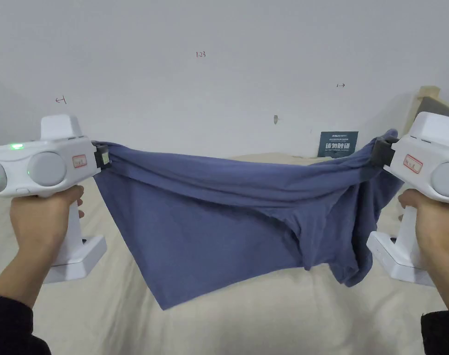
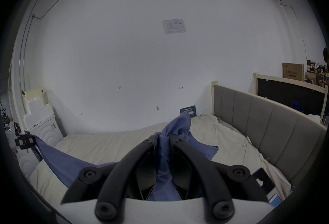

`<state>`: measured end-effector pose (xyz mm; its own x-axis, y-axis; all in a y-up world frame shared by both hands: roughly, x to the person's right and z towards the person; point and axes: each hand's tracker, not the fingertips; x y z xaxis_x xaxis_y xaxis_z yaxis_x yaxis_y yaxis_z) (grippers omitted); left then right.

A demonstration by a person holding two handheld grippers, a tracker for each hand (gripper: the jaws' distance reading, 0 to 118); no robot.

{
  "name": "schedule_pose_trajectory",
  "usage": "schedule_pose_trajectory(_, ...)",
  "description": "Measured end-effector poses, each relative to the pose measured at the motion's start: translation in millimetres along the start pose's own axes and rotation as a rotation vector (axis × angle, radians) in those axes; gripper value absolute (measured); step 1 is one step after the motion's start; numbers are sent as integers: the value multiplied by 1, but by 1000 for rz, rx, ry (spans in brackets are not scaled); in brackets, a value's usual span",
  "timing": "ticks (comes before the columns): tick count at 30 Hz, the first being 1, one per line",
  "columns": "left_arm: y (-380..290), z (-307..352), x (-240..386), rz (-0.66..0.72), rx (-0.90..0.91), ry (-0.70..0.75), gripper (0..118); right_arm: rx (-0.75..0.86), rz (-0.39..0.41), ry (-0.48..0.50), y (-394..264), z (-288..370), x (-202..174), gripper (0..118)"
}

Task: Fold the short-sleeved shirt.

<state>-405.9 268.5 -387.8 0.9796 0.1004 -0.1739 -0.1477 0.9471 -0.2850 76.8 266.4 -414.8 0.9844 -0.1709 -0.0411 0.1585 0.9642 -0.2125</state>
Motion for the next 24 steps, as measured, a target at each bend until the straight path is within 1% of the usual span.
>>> schedule_pose_trajectory(3, 16, -13, 3, -49, 41, 26, 2, 18, 19, -14, 7, -11, -9, 9)
schedule_pose_trajectory(4, 19, -17, 5, -71, 47, 36, 2, 23, 24, -15, 6, -21, -4, 9)
schedule_pose_trajectory(6, 19, -27, 5, -96, 54, 41, 2, 25, 35, -17, 2, -28, -6, 9)
schedule_pose_trajectory(8, 11, -35, 3, -102, 52, 38, 2, 10, 33, -12, -8, -41, 0, 9)
schedule_pose_trajectory(10, -2, -46, -2, -91, 24, 29, 2, -16, 11, -20, -22, -47, 3, 9)
schedule_pose_trajectory(13, -36, -54, -6, -107, -24, 33, 2, -57, 8, -32, -55, -53, 11, 9)
schedule_pose_trajectory(16, -81, -53, -17, -63, -103, 23, 2, -106, 18, -41, -94, -47, 19, 9)
schedule_pose_trajectory(20, -149, -34, -32, -32, -184, 11, 2, -169, -12, -53, -152, -18, 30, 9)
schedule_pose_trajectory(24, -219, -1, -53, -10, -272, 2, 2, -235, -10, -57, -210, 24, 45, 9)
